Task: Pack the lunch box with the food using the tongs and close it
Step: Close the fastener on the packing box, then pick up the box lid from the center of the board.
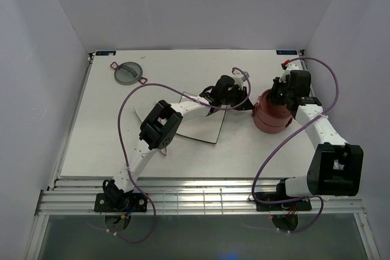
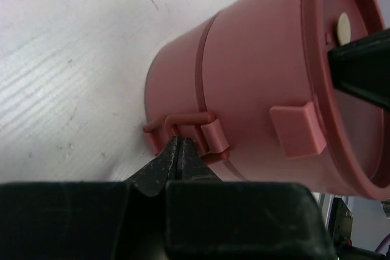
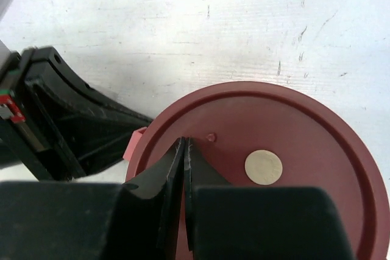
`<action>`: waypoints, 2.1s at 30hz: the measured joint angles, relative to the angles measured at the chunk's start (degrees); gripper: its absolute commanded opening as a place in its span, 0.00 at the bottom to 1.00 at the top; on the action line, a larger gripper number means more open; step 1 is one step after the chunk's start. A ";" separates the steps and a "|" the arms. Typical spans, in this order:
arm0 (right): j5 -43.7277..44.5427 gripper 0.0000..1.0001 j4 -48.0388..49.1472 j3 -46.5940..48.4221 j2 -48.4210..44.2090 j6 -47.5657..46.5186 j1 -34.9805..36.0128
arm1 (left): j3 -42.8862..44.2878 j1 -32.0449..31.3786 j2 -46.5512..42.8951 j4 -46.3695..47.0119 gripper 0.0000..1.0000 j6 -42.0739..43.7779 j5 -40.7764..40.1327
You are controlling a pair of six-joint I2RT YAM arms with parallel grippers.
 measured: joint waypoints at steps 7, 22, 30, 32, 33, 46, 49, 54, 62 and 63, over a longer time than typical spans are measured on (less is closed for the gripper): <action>-4.13 0.08 5.44 -1.14 1.20 -0.13 -0.24 | -7.43 -0.90 -5.44 -1.14 0.00 0.37 -4.24; -12.79 0.08 9.22 2.14 6.82 -0.02 0.50 | -15.93 15.61 -28.13 -12.83 0.50 5.90 -20.11; -12.61 0.23 8.04 5.22 9.09 1.68 1.05 | -12.46 26.93 -29.62 -20.70 0.83 10.05 -26.40; -11.61 0.32 7.48 5.33 8.74 2.23 1.03 | -12.17 29.70 -29.62 -21.92 0.81 10.49 -27.26; -10.88 0.35 7.02 5.33 8.15 2.58 1.01 | -12.15 31.23 -29.62 -22.56 0.80 10.64 -27.52; -8.07 0.42 2.27 1.14 -3.34 4.42 0.09 | -5.55 50.90 -18.47 -27.58 0.67 8.26 -30.80; -8.83 0.42 2.27 1.14 -2.56 4.37 0.15 | -2.82 52.09 -12.96 -28.35 0.68 7.50 -30.53; -9.09 0.42 2.27 1.14 -1.60 4.28 0.15 | 1.75 51.98 -7.43 -27.71 0.68 6.45 -27.80; -9.03 0.42 2.54 1.14 -0.90 4.02 0.15 | 4.87 51.84 -4.13 -26.86 0.68 5.40 -26.14; -9.05 0.42 2.71 1.14 -0.66 4.00 0.15 | 5.31 51.87 -3.41 -26.62 0.68 5.22 -26.03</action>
